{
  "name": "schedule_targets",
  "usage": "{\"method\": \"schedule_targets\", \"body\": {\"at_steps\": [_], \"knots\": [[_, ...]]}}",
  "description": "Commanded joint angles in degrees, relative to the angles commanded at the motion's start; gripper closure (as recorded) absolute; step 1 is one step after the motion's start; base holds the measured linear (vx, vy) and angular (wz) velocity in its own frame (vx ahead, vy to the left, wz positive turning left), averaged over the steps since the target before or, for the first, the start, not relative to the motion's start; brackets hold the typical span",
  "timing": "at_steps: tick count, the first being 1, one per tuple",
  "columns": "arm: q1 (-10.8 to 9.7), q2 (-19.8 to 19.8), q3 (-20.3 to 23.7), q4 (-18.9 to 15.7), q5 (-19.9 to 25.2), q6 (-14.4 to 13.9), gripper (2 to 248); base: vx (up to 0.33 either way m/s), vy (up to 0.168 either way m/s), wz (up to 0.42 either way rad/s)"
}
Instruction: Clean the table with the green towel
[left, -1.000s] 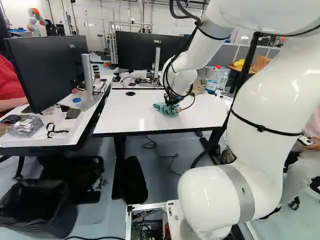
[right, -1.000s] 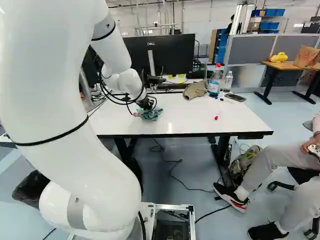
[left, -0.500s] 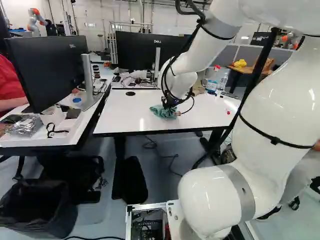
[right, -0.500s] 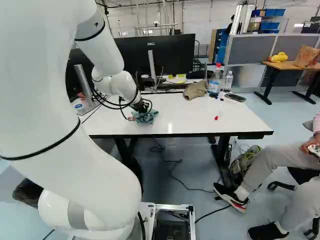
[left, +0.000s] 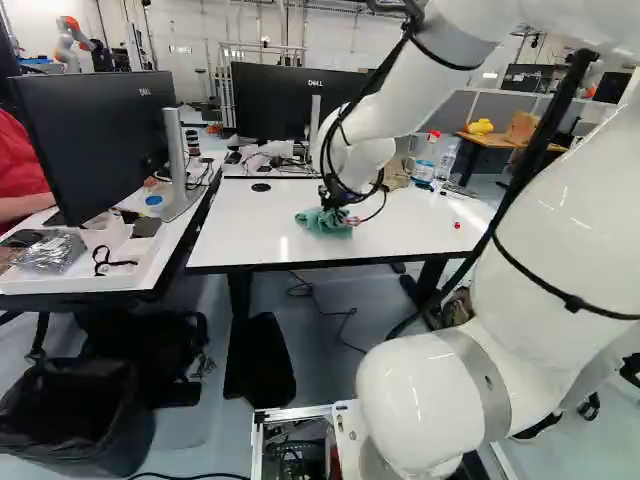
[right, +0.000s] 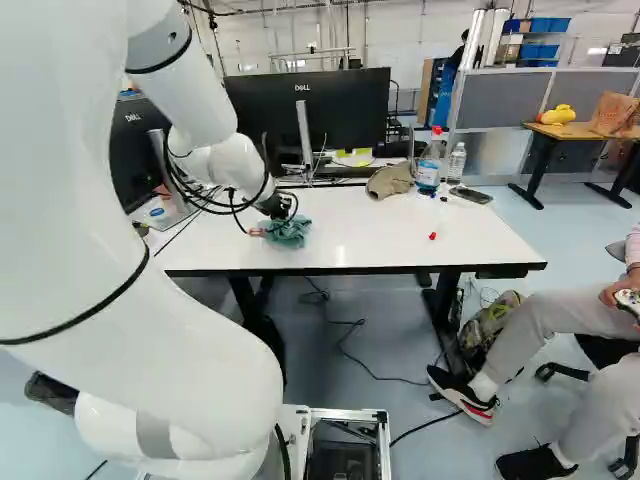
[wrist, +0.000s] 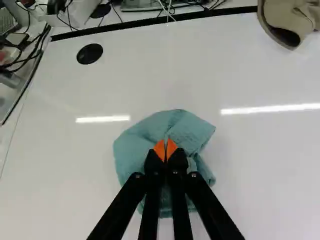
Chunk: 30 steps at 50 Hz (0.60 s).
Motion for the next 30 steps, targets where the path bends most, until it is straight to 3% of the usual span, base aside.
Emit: {"method": "schedule_targets", "body": {"at_steps": [30], "knots": [[6.2, 3.3, 3.1, 0.0, 0.0, 0.0, 225, 0.0, 0.0, 0.0]]}}
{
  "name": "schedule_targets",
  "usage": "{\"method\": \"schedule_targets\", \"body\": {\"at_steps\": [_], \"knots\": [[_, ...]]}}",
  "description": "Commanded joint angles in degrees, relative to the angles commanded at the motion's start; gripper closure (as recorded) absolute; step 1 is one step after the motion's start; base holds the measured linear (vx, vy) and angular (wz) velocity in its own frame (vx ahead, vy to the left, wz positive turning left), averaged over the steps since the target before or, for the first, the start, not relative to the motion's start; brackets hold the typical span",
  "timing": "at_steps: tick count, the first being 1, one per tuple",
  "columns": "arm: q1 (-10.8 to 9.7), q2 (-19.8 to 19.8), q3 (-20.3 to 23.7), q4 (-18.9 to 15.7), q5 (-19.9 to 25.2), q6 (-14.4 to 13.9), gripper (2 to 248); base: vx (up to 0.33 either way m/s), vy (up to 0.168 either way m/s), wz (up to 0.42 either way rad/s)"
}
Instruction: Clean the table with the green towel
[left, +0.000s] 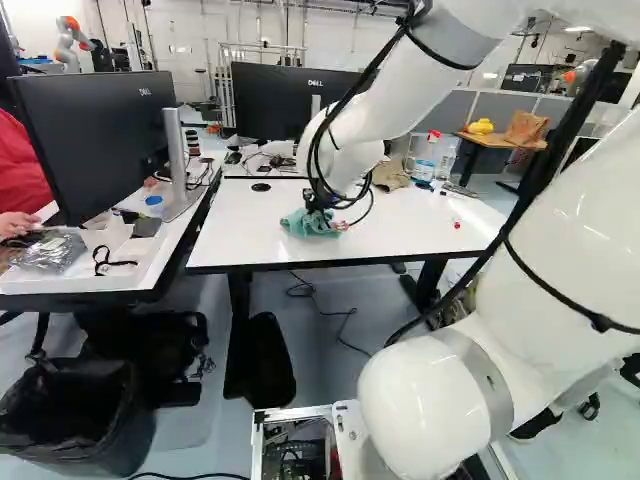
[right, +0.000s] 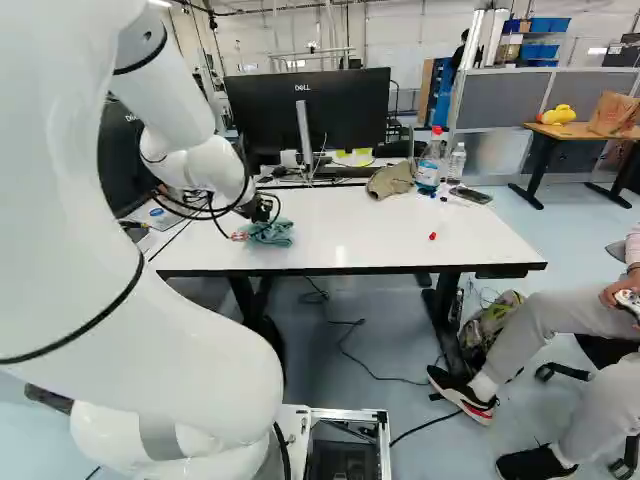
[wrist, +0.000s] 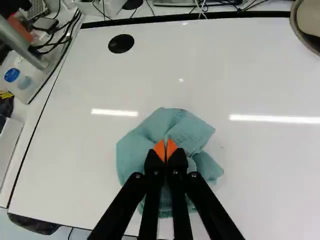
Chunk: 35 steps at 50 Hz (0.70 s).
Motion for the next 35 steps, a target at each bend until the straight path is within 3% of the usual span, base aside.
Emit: {"method": "schedule_targets", "body": {"at_steps": [12, 35], "knots": [[2.4, 2.4, 2.2, 0.0, 0.0, 0.0, 225, 0.0, 0.0, 0.0], [2.5, 2.4, 2.2, 0.0, 0.0, 0.0, 225, 0.0, 0.0, 0.0]]}}
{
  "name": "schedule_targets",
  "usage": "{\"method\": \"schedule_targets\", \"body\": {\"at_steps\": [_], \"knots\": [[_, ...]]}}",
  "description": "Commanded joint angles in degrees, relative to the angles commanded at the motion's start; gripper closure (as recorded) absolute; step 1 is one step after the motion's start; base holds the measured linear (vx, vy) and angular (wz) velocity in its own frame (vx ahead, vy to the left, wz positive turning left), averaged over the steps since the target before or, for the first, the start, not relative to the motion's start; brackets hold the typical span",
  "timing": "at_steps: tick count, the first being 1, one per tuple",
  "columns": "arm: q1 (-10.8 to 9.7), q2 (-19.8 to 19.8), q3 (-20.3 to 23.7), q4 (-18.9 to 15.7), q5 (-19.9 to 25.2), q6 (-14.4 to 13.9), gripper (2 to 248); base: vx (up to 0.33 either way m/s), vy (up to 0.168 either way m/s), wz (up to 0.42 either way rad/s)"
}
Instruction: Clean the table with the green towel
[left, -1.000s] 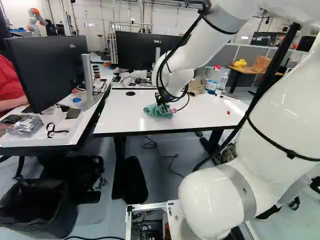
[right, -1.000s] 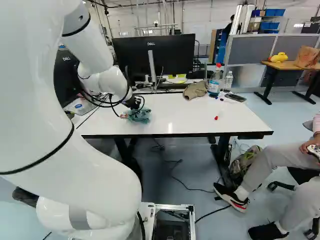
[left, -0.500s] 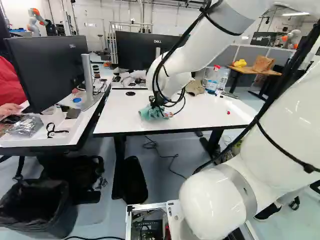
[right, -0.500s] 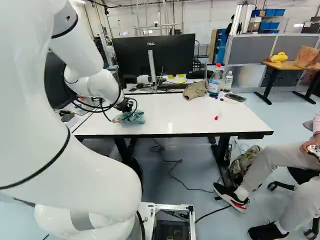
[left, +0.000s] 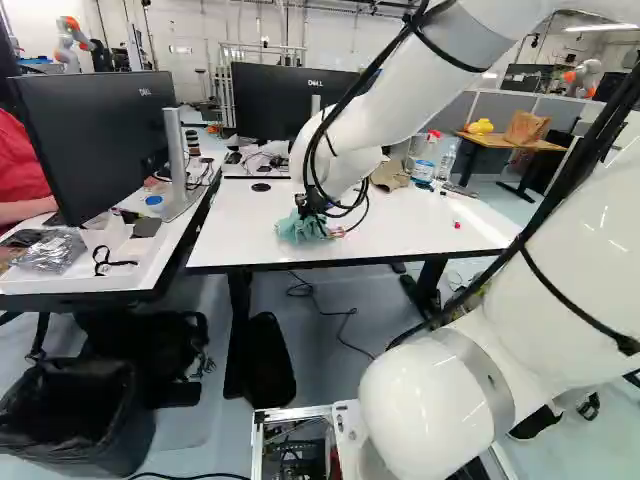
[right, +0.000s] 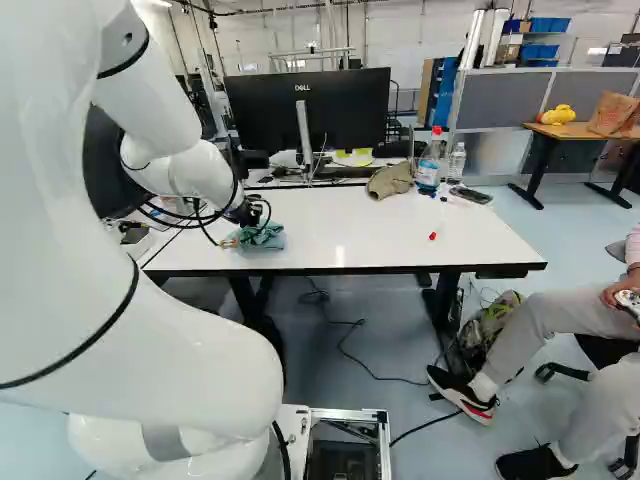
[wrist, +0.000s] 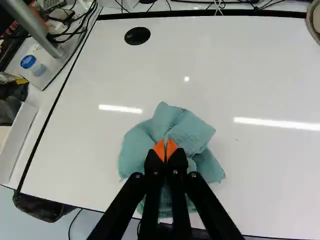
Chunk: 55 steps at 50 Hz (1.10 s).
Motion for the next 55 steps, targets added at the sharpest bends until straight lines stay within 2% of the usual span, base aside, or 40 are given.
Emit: {"method": "schedule_targets", "body": {"at_steps": [7, 18, 33, 55], "knots": [[-0.2, 0.0, -0.2, 0.0, 0.0, 0.0, 225, 0.0, 0.0, 0.0], [-1.9, -0.4, -2.0, 0.0, 0.0, 0.0, 225, 0.0, 0.0, 0.0], [-5.0, -0.3, -4.1, 0.0, 0.0, 0.0, 225, 0.0, 0.0, 0.0], [-9.7, 0.4, -4.6, 0.0, 0.0, 0.0, 225, 0.0, 0.0, 0.0]]}}
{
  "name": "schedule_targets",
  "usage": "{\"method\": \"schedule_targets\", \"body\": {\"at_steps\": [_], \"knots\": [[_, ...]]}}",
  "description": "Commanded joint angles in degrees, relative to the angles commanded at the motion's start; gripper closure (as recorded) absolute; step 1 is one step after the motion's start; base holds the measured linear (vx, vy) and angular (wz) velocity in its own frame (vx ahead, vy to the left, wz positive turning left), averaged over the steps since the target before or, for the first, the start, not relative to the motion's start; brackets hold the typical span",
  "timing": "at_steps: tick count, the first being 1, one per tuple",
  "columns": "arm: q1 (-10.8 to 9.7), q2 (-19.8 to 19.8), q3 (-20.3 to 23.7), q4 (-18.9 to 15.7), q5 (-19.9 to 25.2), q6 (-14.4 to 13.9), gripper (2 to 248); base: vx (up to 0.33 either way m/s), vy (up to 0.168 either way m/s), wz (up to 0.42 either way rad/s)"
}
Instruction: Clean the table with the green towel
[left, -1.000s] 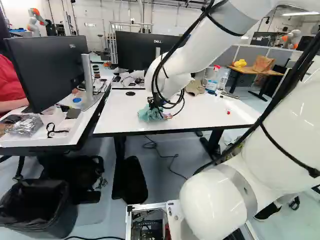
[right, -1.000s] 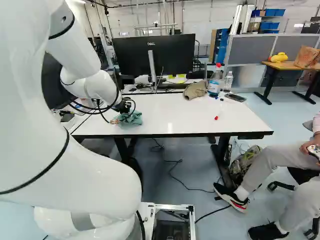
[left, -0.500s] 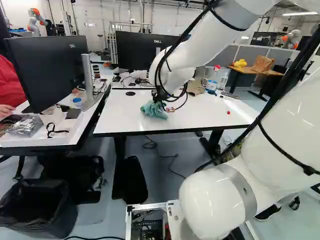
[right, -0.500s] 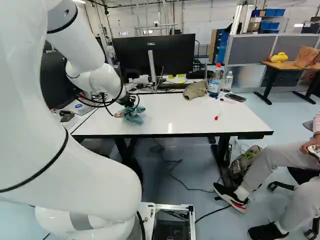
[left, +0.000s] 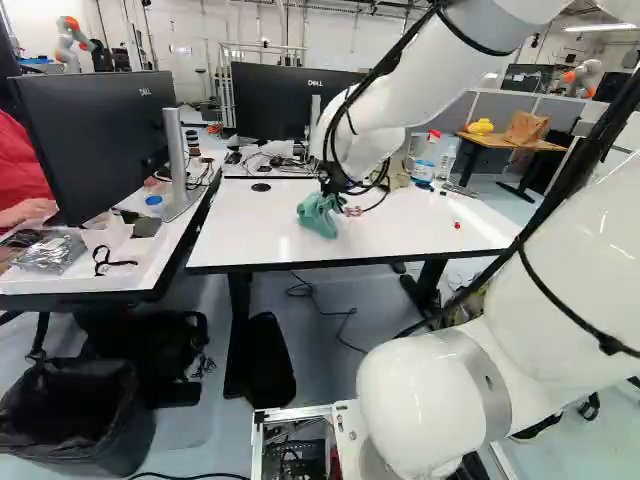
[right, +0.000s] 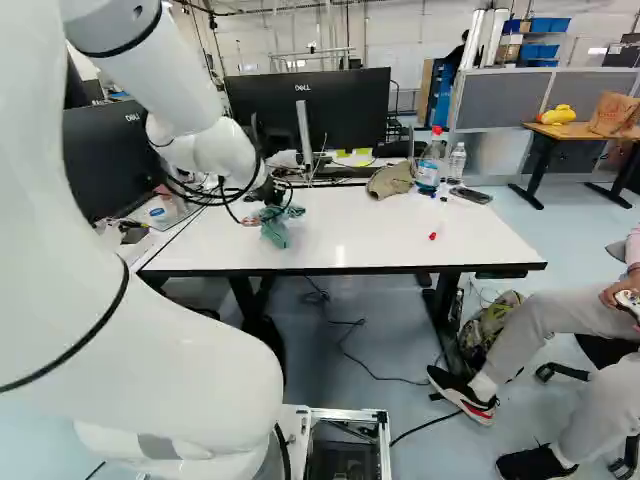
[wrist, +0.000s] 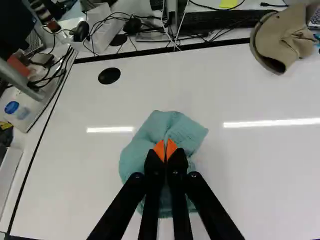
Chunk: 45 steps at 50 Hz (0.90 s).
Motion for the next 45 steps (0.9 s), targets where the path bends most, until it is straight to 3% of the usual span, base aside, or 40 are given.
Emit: {"method": "schedule_targets", "body": {"at_steps": [26, 45], "knots": [[-5.5, 0.1, 0.1, 0.0, 0.0, 0.0, 225, 0.0, 0.0, 0.0], [-5.6, -1.4, -0.1, 0.0, 0.0, 0.0, 225, 0.0, 0.0, 0.0]]}}
